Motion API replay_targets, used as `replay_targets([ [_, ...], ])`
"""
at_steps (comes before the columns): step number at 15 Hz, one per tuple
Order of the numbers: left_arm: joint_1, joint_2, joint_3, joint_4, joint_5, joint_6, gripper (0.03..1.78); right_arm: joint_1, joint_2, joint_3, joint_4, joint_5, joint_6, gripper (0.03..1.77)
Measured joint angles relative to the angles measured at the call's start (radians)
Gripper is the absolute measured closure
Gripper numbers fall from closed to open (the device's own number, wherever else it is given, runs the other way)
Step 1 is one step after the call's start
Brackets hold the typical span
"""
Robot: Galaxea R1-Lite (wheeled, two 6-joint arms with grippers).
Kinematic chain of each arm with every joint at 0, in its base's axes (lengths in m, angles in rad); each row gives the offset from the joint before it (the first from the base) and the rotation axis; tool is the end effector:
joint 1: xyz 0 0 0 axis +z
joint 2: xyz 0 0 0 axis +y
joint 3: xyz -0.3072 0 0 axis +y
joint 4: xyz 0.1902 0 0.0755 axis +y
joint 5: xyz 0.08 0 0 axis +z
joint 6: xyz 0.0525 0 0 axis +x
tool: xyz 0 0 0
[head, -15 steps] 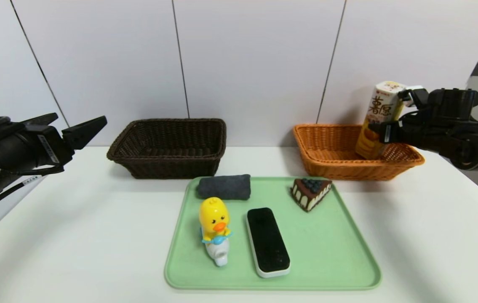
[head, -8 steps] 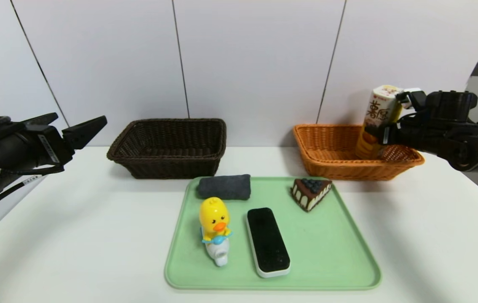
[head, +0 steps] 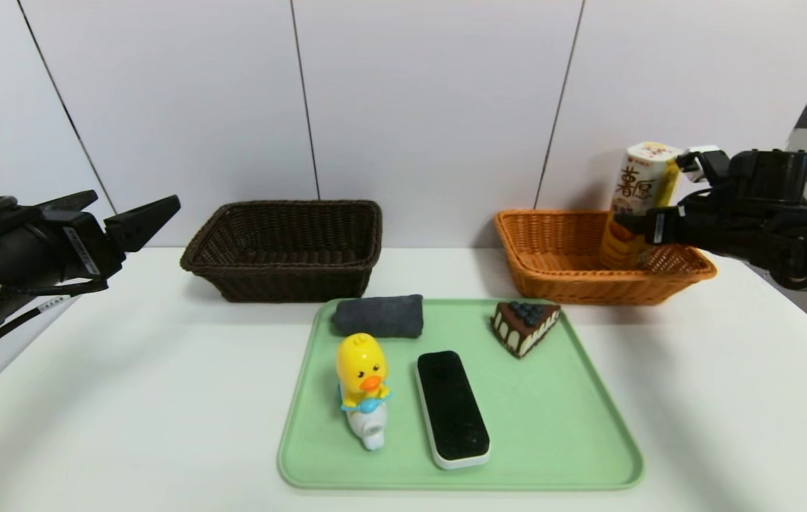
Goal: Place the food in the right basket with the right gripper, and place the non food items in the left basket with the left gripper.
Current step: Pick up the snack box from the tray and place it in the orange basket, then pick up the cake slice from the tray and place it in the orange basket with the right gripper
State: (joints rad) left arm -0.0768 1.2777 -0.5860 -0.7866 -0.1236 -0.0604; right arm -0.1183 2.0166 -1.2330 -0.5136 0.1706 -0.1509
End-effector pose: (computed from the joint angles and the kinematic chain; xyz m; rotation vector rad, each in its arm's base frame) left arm 0.2362 -0.0247 0.2434 -0.0579 -0.0890 -0.2031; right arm 0.4454 -0.0440 0.1613 -0.1111 0.2627 0.0720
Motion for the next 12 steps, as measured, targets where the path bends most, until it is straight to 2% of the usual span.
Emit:
replay_targets([
  [3, 0.0, -0.001, 0.003, 0.0, 0.0, -0.01, 0.12, 0.0, -0.108, 0.082, 0.048, 0.007, -0.005, 0.21],
  [7, 0.0, -0.001, 0.001, 0.0, 0.0, -0.016, 0.12, 0.014, -0.326, 0.163, 0.123, 0.045, -0.015, 0.16],
  [9, 0.0, -0.001, 0.003, 0.0, 0.0, -0.017, 0.12, 0.048, -0.449, 0.186, 0.207, 0.091, -0.048, 0.15],
  [12, 0.0, -0.004, 0.007, -0.001, 0.0, -0.018, 0.12, 0.178, -0.602, 0.206, 0.364, 0.181, -0.132, 0.13],
])
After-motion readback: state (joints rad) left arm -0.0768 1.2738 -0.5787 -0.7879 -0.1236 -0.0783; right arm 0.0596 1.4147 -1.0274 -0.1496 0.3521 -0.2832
